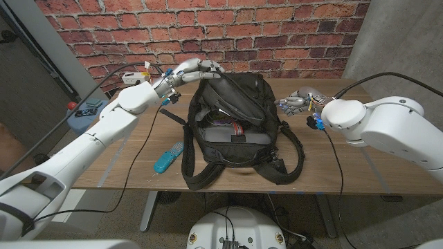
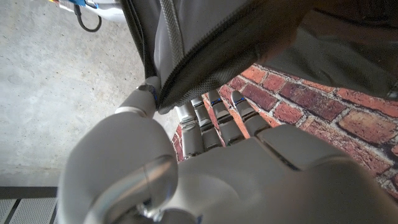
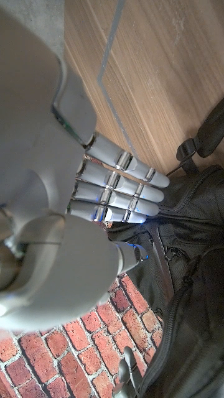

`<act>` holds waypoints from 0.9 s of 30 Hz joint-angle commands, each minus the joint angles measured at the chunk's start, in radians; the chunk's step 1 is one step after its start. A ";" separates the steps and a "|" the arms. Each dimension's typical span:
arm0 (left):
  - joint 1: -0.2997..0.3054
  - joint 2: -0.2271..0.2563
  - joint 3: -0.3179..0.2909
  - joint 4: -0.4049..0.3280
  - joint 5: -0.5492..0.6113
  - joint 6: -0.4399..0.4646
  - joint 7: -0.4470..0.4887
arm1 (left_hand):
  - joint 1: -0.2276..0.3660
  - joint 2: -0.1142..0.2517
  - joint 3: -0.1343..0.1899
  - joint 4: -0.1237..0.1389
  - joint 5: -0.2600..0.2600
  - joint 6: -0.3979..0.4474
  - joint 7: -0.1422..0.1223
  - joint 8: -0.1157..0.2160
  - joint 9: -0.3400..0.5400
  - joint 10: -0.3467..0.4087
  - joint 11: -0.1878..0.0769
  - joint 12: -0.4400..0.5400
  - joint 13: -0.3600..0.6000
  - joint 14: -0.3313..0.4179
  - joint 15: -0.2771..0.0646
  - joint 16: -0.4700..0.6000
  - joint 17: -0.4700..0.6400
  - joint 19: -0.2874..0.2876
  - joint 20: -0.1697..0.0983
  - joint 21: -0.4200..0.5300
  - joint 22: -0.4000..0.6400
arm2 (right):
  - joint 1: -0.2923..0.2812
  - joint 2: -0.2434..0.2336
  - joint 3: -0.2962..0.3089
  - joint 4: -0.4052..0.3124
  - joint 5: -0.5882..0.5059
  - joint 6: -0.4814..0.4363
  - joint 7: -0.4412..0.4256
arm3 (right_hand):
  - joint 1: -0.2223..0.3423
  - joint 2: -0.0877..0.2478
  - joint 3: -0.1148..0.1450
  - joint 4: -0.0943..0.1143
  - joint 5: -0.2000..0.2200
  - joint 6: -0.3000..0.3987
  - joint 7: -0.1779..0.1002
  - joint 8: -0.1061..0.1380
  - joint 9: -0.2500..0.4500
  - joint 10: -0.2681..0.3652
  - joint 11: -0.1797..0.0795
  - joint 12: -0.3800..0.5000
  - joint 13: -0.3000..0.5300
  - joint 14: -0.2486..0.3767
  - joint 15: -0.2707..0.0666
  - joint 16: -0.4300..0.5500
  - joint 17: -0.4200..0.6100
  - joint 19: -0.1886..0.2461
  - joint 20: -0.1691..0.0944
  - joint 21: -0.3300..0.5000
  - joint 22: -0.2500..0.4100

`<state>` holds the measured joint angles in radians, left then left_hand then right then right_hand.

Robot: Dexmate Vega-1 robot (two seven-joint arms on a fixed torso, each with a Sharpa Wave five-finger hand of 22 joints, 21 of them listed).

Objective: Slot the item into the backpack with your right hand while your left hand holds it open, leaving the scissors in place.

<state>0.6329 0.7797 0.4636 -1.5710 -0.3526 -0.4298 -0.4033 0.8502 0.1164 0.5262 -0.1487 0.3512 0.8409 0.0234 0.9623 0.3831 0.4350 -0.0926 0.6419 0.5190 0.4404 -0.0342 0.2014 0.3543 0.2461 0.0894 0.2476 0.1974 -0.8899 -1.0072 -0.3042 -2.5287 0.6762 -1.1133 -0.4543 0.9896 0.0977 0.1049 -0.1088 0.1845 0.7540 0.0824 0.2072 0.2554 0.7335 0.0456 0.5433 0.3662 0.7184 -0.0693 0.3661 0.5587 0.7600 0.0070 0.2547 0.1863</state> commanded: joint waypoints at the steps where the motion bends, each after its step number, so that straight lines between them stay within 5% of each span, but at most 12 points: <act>1: -0.046 0.041 0.030 -0.012 -0.030 0.062 -0.139 | 0.005 0.017 -0.002 0.003 -0.002 -0.012 -0.003 -0.003 0.006 -0.011 0.003 -0.006 0.001 -0.016 0.004 -0.002 0.001 -0.011 0.003 -0.004 0.006 | 0.028 -0.007 -0.033 0.054 -0.028 0.042 0.025 | 0.000 0.011 0.003 -0.009 -0.002 0.004 -0.004 0.003 -0.001 0.002 -0.008 -0.004 0.003 -0.003 0.001 0.000 0.002 -0.001 0.000 -0.003 0.000; 16: -0.027 0.070 0.027 -0.041 -0.057 0.100 -0.179 | -0.016 0.018 -0.010 0.012 -0.007 -0.029 -0.010 -0.007 0.001 -0.015 0.007 -0.014 0.002 -0.025 0.012 0.001 -0.004 -0.022 0.008 -0.006 0.008 | 0.046 0.009 -0.068 0.102 -0.062 0.043 0.030 | -0.002 0.012 0.003 -0.011 -0.003 0.001 -0.004 0.002 -0.003 -0.004 -0.009 -0.007 0.003 -0.007 -0.001 -0.003 0.002 -0.005 -0.001 -0.005 0.000; 27: -0.044 0.089 0.036 -0.060 -0.065 0.138 -0.228 | -0.071 0.015 -0.023 0.031 -0.013 -0.118 -0.015 -0.061 -0.038 -0.071 0.031 -0.048 0.000 -0.072 0.038 -0.006 -0.016 -0.051 0.027 -0.012 0.009 | 0.050 0.012 -0.066 0.147 -0.071 0.095 0.060 | -0.004 0.014 0.003 -0.013 -0.003 -0.007 -0.005 0.000 -0.004 -0.015 -0.007 -0.012 0.005 -0.016 0.003 -0.005 0.004 -0.013 0.001 -0.010 0.000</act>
<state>0.6025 0.8473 0.4906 -1.6113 -0.4063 -0.3332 -0.5803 0.8055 0.1457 0.5024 -0.1249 0.3396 0.7401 0.0085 0.9150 0.3541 0.3768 -0.0701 0.6057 0.5192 0.3832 -0.0015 0.2014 0.3388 0.2062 0.1150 0.2400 0.2026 -0.8442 -0.9997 -0.3685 -2.4248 0.6170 -1.0610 -0.4187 0.9843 0.1030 0.1092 -0.1131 0.1846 0.7500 0.0784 0.2071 0.2508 0.7243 0.0372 0.5324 0.3691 0.7078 -0.0694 0.3622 0.5585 0.7509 0.0052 0.2468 0.1864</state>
